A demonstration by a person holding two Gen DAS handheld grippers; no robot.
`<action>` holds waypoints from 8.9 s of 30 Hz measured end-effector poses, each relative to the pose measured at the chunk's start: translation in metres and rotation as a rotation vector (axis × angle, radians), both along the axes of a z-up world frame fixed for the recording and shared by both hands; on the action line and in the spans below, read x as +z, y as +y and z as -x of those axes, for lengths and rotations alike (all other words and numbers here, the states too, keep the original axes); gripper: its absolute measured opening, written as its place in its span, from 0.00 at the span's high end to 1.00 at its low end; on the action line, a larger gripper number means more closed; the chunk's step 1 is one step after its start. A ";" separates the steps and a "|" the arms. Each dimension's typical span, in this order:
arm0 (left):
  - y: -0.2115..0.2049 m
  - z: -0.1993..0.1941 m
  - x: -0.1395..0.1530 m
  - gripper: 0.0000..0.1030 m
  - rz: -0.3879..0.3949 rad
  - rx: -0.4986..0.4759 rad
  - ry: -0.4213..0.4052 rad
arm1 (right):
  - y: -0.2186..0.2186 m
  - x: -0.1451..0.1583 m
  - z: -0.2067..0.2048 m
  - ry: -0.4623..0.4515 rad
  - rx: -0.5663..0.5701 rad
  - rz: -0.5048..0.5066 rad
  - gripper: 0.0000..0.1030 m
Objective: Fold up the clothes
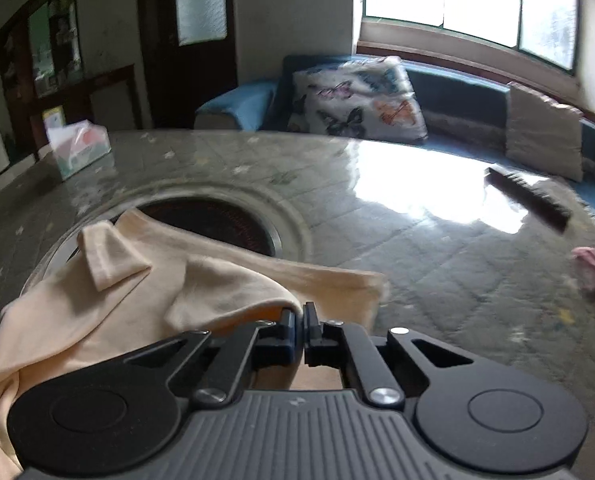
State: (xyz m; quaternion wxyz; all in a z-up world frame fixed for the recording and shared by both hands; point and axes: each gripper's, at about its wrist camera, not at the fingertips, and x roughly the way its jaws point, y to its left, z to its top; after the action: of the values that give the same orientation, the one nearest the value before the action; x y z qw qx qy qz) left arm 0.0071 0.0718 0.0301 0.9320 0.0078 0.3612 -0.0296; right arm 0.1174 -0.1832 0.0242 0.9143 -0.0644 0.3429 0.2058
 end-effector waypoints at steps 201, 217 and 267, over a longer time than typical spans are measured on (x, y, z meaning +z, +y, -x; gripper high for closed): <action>0.040 -0.069 -0.020 0.59 -0.104 0.072 -0.049 | 0.043 -0.002 0.033 0.105 0.345 0.103 0.60; -0.046 0.073 -0.048 0.41 -0.275 -0.211 -0.130 | 0.058 -0.022 0.158 0.018 0.525 0.204 0.50; -0.119 0.014 -0.055 0.38 -0.167 -0.338 -0.065 | -0.192 -0.043 0.053 0.024 -0.387 -0.029 0.51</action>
State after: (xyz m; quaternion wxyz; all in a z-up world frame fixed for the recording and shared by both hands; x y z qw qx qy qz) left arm -0.0064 -0.0473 -0.0246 0.9210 0.1468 0.3259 -0.1552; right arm 0.0643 -0.3755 -0.0187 0.9335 0.0185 0.3566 0.0319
